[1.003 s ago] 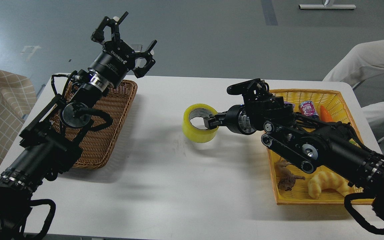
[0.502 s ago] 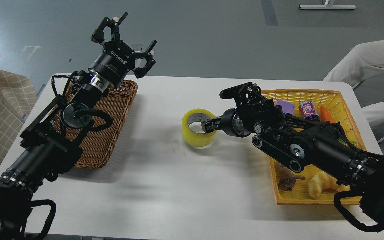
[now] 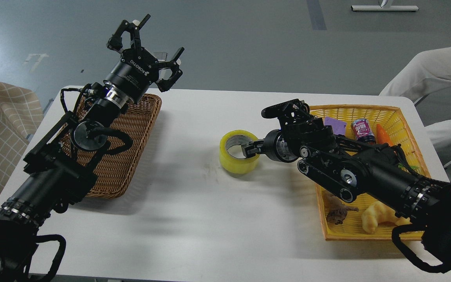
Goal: Place and transfer tape with both arms
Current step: 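Lower the tape roll onto the table and open the right gripper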
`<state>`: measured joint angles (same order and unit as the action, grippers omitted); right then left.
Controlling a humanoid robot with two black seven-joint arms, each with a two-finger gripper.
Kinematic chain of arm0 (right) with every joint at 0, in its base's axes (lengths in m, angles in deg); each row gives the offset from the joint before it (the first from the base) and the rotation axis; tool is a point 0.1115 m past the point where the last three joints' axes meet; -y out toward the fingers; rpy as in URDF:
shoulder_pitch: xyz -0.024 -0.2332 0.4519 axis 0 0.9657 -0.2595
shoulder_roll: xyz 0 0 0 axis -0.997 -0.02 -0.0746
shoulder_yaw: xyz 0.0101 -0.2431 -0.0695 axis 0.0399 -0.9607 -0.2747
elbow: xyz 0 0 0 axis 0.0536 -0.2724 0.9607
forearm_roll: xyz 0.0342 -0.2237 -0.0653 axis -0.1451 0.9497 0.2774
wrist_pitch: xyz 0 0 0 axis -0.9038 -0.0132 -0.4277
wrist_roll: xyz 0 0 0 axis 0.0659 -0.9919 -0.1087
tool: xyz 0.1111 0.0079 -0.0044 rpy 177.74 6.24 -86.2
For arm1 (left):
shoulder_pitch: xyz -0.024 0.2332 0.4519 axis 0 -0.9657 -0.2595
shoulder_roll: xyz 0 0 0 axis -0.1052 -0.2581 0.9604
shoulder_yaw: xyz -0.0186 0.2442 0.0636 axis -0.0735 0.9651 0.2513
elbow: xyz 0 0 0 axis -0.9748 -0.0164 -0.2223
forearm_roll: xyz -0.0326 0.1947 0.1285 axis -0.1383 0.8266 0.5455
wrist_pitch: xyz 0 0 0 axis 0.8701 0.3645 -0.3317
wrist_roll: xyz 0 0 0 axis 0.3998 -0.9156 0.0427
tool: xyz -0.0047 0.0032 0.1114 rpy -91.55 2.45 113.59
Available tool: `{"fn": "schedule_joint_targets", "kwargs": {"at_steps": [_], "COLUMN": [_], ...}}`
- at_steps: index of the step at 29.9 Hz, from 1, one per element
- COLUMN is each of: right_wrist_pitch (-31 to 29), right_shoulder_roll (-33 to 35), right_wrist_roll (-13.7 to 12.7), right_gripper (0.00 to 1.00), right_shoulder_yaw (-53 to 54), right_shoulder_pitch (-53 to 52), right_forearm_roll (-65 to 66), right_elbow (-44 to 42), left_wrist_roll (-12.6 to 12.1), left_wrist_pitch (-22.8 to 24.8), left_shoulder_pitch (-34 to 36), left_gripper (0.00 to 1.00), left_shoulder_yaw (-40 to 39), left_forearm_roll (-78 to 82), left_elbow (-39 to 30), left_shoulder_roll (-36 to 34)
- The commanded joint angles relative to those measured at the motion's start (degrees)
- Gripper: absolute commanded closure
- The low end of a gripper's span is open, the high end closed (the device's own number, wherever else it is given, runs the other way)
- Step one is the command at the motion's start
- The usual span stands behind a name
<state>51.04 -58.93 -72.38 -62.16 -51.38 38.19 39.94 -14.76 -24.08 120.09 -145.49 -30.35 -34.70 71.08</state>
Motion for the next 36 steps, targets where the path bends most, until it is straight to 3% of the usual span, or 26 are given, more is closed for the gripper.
{"fn": "schedule_joint_targets", "kwargs": {"at_steps": [1,26,28,36], "right_wrist_pitch": [0.00,0.00,0.00,0.00], "right_shoulder_roll": [0.01,0.01,0.01,0.01], "right_wrist_roll": [0.02,0.02,0.02,0.02], "right_gripper": [1.00,0.81,0.73,0.61], "right_shoulder_yaw": [-0.05,0.04,0.04,0.13], "right_shoulder_pitch": [0.09,0.18,0.18,0.44], "right_forearm_roll": [0.00,-0.09,-0.09,-0.09], "right_elbow": [-0.22,-0.22,-0.22,-0.31], "left_wrist_roll": [0.06,0.06,0.06,0.15], "left_wrist_pitch": [0.00,0.00,0.00,0.00], "left_shoulder_pitch": [-0.01,-0.10,-0.10,-0.10], "left_gripper": [0.02,0.02,0.02,0.02], "left_shoulder_yaw": [0.01,0.01,0.01,0.01], "left_forearm_roll": [0.00,0.00,0.00,0.00], "left_elbow": [0.00,0.00,0.00,0.00], "left_shoulder_roll": [0.00,-0.18,-0.18,-0.18]}}
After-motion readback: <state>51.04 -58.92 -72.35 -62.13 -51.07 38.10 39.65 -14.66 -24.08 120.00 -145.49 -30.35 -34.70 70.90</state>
